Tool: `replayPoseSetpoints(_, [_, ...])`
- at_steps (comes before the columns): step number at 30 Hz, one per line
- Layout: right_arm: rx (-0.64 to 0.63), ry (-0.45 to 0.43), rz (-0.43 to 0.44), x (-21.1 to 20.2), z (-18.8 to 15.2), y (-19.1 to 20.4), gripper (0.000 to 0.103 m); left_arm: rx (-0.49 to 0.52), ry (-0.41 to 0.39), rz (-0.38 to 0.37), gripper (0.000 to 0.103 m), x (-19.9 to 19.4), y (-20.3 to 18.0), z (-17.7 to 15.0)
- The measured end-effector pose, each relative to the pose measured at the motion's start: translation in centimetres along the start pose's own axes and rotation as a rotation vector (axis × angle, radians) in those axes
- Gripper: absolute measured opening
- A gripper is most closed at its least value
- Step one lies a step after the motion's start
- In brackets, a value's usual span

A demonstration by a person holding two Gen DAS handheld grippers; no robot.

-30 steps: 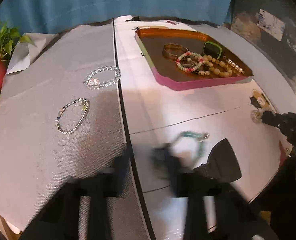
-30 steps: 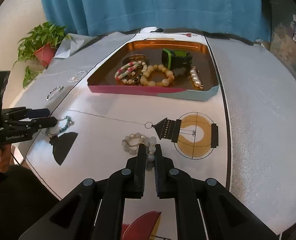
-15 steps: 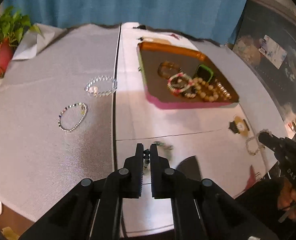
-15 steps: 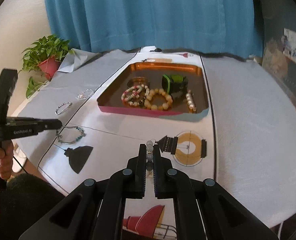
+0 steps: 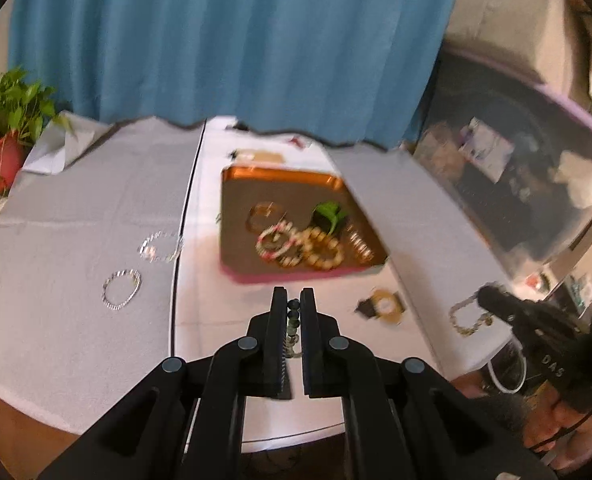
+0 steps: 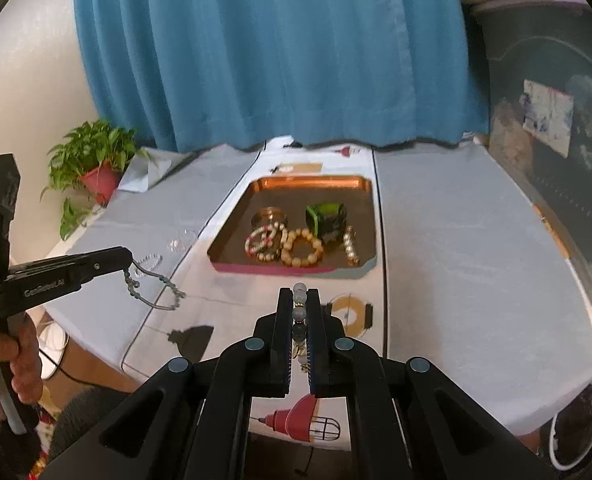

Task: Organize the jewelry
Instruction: 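Carry both held pieces over the orange tray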

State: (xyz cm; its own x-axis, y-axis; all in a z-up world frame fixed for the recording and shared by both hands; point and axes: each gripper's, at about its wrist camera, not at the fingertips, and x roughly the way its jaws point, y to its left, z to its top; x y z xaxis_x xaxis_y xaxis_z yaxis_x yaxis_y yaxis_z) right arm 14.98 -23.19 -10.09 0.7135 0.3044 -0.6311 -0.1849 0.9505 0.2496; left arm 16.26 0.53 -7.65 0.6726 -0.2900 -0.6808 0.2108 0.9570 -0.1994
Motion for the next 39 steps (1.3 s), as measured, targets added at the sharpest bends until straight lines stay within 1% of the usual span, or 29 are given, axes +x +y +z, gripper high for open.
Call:
replayPoseSetpoints(7, [-0.006,-0.037,-0.007,-1.2,2.7,-0.1,0.006,-0.014,-0.062,-0.044,0.004,-1.3,-0.9,3.2])
replayPoseSetpoints(11, [-0.032,-0.065,0.007,-1.2,4.4,-0.1,0.006,-0.034,-0.085,-0.094,0.004,-0.9,-0.9,4.9])
replayPoseSetpoints(15, [-0.029,-0.076,0.059,-0.5,6.0,-0.3,0.006,-0.051,-0.106,-0.138,0.004,0.0,-0.7,6.5])
replayPoseSetpoints(17, [-0.020,-0.075,0.101,0.2,7.0,-0.4,0.006,-0.058,-0.113,-0.161,0.004,0.7,-0.5,7.3])
replayPoseSetpoints(21, [0.032,-0.067,0.203,1.9,8.8,-1.1,0.006,-0.057,-0.138,-0.230,0.004,1.8,-0.6,8.8])
replayPoseSetpoints(23, [0.038,-0.069,0.223,2.6,9.5,-1.2,0.006,-0.033,-0.165,-0.223,0.004,1.9,-0.8,9.4])
replayPoseSetpoints(25, [0.024,-0.074,0.218,3.2,10.2,-1.1,0.006,-0.010,-0.199,-0.209,0.004,1.7,-1.0,9.8])
replayPoseSetpoints(27, [-0.011,-0.080,0.195,3.9,10.8,-0.7,0.006,0.003,-0.245,-0.187,0.004,1.5,-1.0,9.9])
replayPoseSetpoints(29, [-0.060,-0.092,0.145,4.5,11.1,-0.1,0.006,-0.014,-0.278,-0.181,0.004,1.7,-0.6,9.6])
replayPoseSetpoints(31, [-0.090,-0.087,0.132,5.5,11.3,0.2,0.006,-0.045,-0.292,-0.204,0.004,2.8,0.2,9.1])
replayPoseSetpoints(32, [-0.091,-0.080,0.137,6.0,11.2,0.2,0.006,-0.060,-0.287,-0.229,0.004,3.8,0.8,8.8])
replayPoseSetpoints(33, [-0.086,-0.069,0.144,6.8,11.2,0.2,0.006,-0.082,-0.266,-0.245,0.004,5.1,1.5,8.6])
replayPoseSetpoints(37, [-0.080,-0.023,0.142,9.6,10.6,-0.2,0.006,-0.178,-0.186,-0.231,0.004,10.1,4.4,7.4])
replayPoseSetpoints(39, [-0.081,0.008,0.129,11.0,9.9,-0.4,0.006,-0.208,-0.158,-0.208,0.004,11.9,5.7,6.4])
